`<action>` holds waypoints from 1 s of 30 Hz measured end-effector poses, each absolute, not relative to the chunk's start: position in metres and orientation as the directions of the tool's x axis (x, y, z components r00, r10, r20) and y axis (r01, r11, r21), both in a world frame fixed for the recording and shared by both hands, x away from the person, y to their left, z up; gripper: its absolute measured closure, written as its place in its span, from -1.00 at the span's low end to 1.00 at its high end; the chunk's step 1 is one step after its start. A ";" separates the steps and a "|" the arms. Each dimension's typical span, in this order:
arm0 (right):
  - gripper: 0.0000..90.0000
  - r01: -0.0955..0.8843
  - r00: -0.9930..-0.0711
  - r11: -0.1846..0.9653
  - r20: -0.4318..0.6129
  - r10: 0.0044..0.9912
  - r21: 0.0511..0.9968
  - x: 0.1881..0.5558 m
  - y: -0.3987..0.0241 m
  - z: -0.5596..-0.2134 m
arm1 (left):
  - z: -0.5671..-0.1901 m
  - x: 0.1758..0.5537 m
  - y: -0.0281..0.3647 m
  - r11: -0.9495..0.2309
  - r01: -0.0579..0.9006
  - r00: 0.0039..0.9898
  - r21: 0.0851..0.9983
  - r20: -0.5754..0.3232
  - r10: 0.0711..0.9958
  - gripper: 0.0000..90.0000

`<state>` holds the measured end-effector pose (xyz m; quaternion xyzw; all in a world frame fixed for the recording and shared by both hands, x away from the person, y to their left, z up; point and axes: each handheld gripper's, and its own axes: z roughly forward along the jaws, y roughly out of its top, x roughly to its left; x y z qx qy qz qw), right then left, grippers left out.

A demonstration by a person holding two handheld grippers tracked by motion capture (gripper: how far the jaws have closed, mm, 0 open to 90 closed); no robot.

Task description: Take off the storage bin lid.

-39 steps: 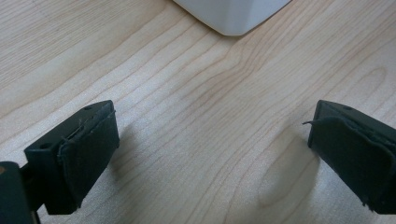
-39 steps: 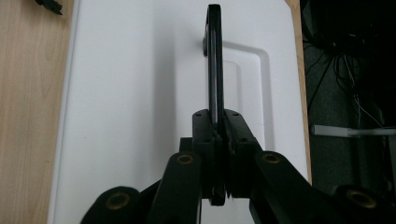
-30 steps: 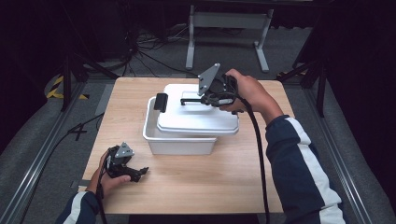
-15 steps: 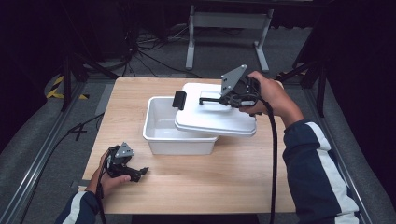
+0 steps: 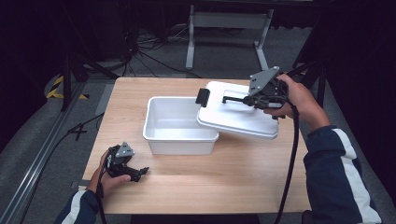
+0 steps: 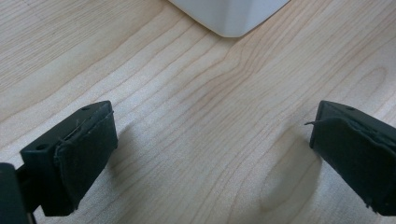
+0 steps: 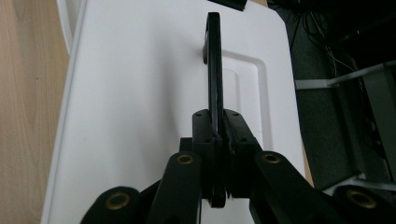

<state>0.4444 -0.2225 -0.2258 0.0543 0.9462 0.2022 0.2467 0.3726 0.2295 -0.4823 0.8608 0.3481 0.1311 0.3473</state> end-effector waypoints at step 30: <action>0.89 0.116 -0.837 0.879 -0.432 0.337 0.462 0.435 -0.312 -0.247 | -0.482 0.373 0.230 -0.519 0.508 0.724 0.687 -0.013 0.690 -0.97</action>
